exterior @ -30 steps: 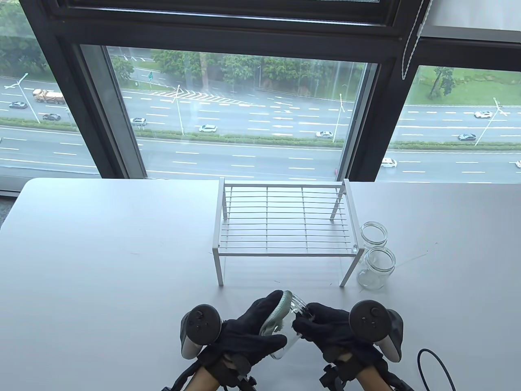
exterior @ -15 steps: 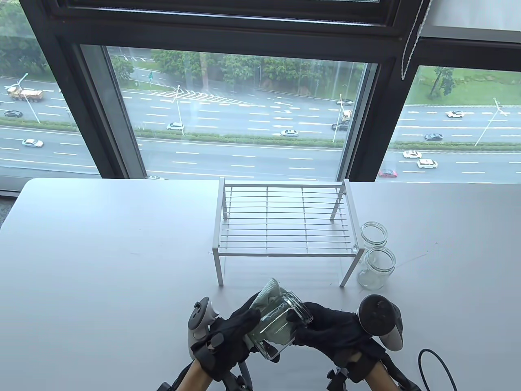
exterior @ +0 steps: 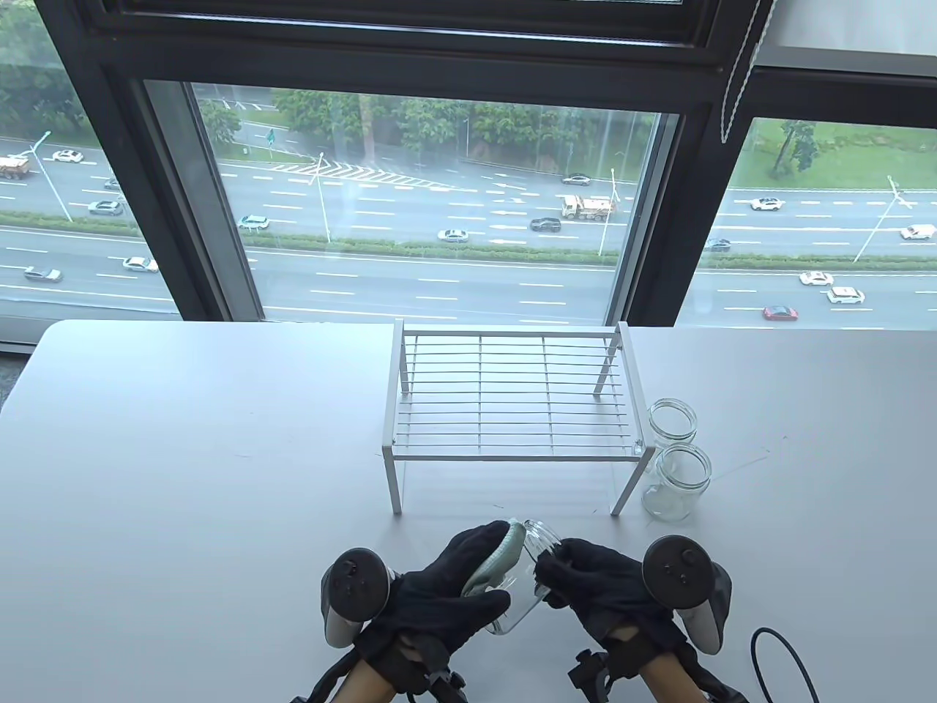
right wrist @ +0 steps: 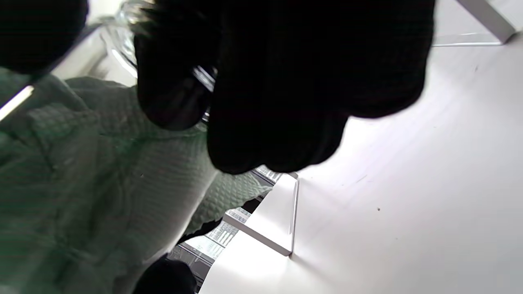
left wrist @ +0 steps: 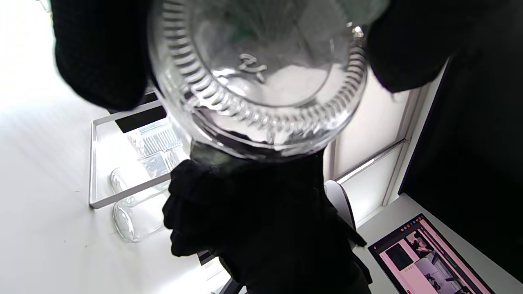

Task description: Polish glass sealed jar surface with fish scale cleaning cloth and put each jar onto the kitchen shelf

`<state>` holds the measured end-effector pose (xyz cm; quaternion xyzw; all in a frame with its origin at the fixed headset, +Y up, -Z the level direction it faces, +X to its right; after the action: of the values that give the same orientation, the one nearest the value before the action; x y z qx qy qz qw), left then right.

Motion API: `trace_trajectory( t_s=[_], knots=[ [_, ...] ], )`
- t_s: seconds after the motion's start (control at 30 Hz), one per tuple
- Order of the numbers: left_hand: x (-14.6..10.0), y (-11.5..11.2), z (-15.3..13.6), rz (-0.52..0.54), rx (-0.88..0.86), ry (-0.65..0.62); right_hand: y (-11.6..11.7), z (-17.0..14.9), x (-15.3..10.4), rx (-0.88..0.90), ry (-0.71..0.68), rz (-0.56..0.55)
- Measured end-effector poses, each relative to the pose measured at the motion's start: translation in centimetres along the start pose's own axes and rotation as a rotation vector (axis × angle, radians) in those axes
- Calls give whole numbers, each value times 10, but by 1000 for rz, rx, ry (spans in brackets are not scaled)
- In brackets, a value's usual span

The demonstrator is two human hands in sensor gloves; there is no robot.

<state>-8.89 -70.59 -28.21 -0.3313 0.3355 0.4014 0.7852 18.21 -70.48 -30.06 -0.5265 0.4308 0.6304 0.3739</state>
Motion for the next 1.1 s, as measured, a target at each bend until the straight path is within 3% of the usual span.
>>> trace_trajectory(
  t_s=[0.1, 0.23, 0.33, 0.43, 0.47, 0.57, 0.63, 0.73, 0.8, 0.87, 0.97, 1.0, 1.1],
  knots=[
    [1, -1, 15, 49, 112, -100, -2, -12, 2, 153, 139, 11],
    [1, -13, 29, -17, 351, -146, 5, -23, -1, 330, 314, 109],
    [-1, -10, 33, 19, 462, -136, 10, -25, 0, 383, 337, 212],
    [-4, 2, 32, 187, 383, -105, 15, -20, 2, 397, 273, 299],
    [-4, 5, 31, 192, 342, -85, 16, -17, 3, 393, 242, 314],
    [-4, 13, 26, 227, 236, -31, 11, 3, 2, 238, 68, 279],
    [-5, 16, 22, 238, 196, 7, 4, 16, -2, -2, -46, 152],
    [-7, 20, 12, 252, 166, 80, 0, 40, -14, -502, -329, -69],
    [-7, 20, 5, 243, 159, 119, 11, 52, -23, -640, -515, -79],
    [-6, 19, 2, 214, 160, 138, 26, 55, -28, -657, -544, 28],
    [-4, 13, 3, 166, 110, 141, 52, 59, -35, -755, -606, 46],
    [-3, 10, 4, 156, 83, 140, 58, 59, -37, -823, -616, 34],
    [-4, 2, 6, 137, -37, 184, 69, 62, -44, -1029, -694, -139]
  ],
)
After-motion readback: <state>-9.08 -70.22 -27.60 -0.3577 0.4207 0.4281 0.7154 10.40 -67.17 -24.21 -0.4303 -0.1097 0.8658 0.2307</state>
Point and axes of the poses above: the tracker on the back of each hand, its own z axis roughly to the thumb side, its own x axis roughly from the wrist to the fingertips, y = z × x, the point moved 1 cm from there along x, roughly from the wrist to the fingertips, and after that the axes turned 8 degrees about x, right-handed, at the moved point
